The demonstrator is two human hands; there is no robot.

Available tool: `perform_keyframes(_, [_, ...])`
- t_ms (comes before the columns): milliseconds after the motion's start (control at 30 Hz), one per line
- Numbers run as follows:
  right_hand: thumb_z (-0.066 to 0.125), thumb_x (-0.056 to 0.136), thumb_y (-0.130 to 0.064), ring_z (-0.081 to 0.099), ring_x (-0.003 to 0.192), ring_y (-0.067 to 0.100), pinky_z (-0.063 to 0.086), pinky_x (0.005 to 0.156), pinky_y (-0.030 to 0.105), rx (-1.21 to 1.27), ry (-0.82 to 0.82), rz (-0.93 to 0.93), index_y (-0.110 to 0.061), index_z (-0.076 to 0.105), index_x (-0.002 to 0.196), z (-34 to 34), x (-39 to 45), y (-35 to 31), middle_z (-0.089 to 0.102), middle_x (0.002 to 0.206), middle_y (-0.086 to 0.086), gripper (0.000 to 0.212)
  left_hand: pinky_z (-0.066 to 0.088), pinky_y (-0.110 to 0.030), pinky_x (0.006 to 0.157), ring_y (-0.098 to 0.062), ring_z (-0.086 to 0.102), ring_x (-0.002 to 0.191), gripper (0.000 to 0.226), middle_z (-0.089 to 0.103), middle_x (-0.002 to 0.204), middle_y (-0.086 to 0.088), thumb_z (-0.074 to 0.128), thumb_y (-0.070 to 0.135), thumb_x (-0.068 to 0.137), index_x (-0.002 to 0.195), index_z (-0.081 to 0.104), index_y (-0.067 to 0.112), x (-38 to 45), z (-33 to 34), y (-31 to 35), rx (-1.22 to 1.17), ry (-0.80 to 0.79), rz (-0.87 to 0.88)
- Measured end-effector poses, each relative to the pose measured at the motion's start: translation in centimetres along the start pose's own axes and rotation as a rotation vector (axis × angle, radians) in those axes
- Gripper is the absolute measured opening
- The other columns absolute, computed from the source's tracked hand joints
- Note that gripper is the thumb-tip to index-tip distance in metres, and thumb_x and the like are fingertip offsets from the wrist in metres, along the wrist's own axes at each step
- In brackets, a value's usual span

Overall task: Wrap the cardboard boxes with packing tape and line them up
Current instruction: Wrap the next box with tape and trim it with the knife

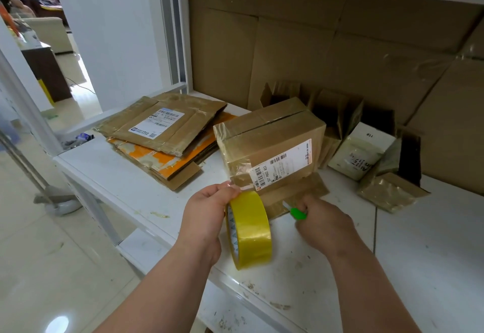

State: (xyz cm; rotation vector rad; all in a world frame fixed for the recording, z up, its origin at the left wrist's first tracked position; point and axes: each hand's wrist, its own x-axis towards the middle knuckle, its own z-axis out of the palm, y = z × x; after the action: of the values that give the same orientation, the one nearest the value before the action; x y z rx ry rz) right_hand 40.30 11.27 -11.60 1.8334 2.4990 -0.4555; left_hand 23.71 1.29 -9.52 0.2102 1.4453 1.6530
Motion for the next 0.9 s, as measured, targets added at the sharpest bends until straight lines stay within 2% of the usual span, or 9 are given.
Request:
perform_keyframes(133, [0.051,0.094,-0.036,0.052,0.106,0.024,0.038,0.091,0.036,0.013,0.175,0.005,-0.028,0.061,0.102,-0.4,0.1,-1.2,0.057,0.104,-0.001,0.015,0.047,-0.027,0.066,-0.018,0.067,0.093,0.013,0.076,0.099,-0.001,0.071,0.012,0.085,0.095,0.075,0.005,0.1,0.0,0.0,0.013,-0.003,-0.01])
perform_keyframes(233, [0.054,0.094,-0.033,0.06,0.094,0.017,0.046,0.079,0.028,0.488,0.256,-0.018,-0.025,0.063,0.084,-0.9,-0.4,-3.1,0.065,0.09,-0.009,0.015,0.048,-0.024,0.063,-0.016,0.069,0.089,0.011,0.076,0.099,-0.004,0.071,0.011,0.085,0.094,0.075,0.007,0.1,0.0,0.1,0.02,0.001,-0.014])
perform_keyframes(300, [0.061,0.093,-0.034,0.06,0.094,0.011,0.045,0.072,0.023,0.779,0.161,-0.066,-0.026,0.066,0.08,-1.2,-1.0,-4.8,0.067,0.094,-0.012,0.016,0.049,-0.022,0.06,-0.013,0.07,0.08,0.01,0.077,0.093,-0.005,0.07,0.01,0.086,0.093,0.075,0.006,0.1,0.0,0.2,0.027,-0.004,-0.007])
perform_keyframes(367, [0.064,0.091,-0.038,0.061,0.098,0.009,0.049,0.083,0.03,0.981,-0.019,-0.076,-0.027,0.069,0.084,-1.0,-1.2,-6.3,0.069,0.098,-0.012,0.014,0.048,-0.026,0.066,-0.017,0.069,0.091,0.013,0.076,0.098,-0.007,0.071,0.011,0.085,0.096,0.075,0.005,0.2,-0.1,0.1,0.034,-0.003,-0.001])
perform_keyframes(433, [0.068,0.085,-0.041,0.065,0.096,0.015,0.053,0.09,0.041,1.073,-0.123,-0.053,-0.027,0.07,0.082,-0.5,-0.9,-7.3,0.072,0.091,-0.006,0.015,0.046,-0.028,0.068,-0.02,0.067,0.096,0.016,0.075,0.101,-0.007,0.071,0.012,0.084,0.099,0.075,0.005,0.3,-0.1,0.1,0.038,-0.004,0.002])
perform_keyframes(600, [0.073,0.08,-0.021,0.07,0.087,0.03,0.055,0.09,0.053,1.257,-0.152,0.007,-0.017,0.073,0.076,0.2,-0.3,-8.2,0.073,0.079,0.007,0.006,0.046,-0.027,0.07,-0.017,0.067,0.096,0.013,0.076,0.096,-0.003,0.071,0.017,0.087,0.096,0.076,0.01,0.7,-0.4,0.0,0.073,-0.018,0.024])
perform_keyframes(733, [0.071,0.084,-0.012,0.065,0.071,0.023,0.055,0.076,0.043,1.286,-0.113,0.022,-0.016,0.071,0.069,0.4,0.1,-8.4,0.069,0.066,0.004,0.016,0.053,-0.04,0.093,-0.024,0.071,0.096,0.027,0.076,0.094,-0.006,0.07,0.035,0.09,0.101,0.076,0.012,1.3,-0.9,-0.6,0.165,-0.001,0.073])
perform_keyframes(833, [0.07,0.085,-0.012,0.062,0.065,0.018,0.051,0.068,0.034,1.296,-0.094,0.022,-0.014,0.069,0.07,0.4,0.3,-8.4,0.066,0.061,0.0,0.015,0.051,-0.041,0.098,-0.016,0.067,0.101,0.05,0.069,0.113,0.0,0.065,0.043,0.092,0.135,0.054,0.022,1.9,-1.6,-0.6,0.325,0.118,0.233])
perform_keyframes(900, [0.069,0.085,-0.012,0.061,0.063,0.016,0.05,0.067,0.032,1.29,-0.09,0.014,-0.016,0.068,0.069,0.5,0.4,-8.3,0.064,0.058,-0.003,0.017,0.047,-0.028,0.093,-0.006,0.059,0.109,0.051,0.06,0.126,0.007,0.062,0.043,0.093,0.14,0.045,0.033,2.2,-1.9,0.0,0.529,0.176,0.556])
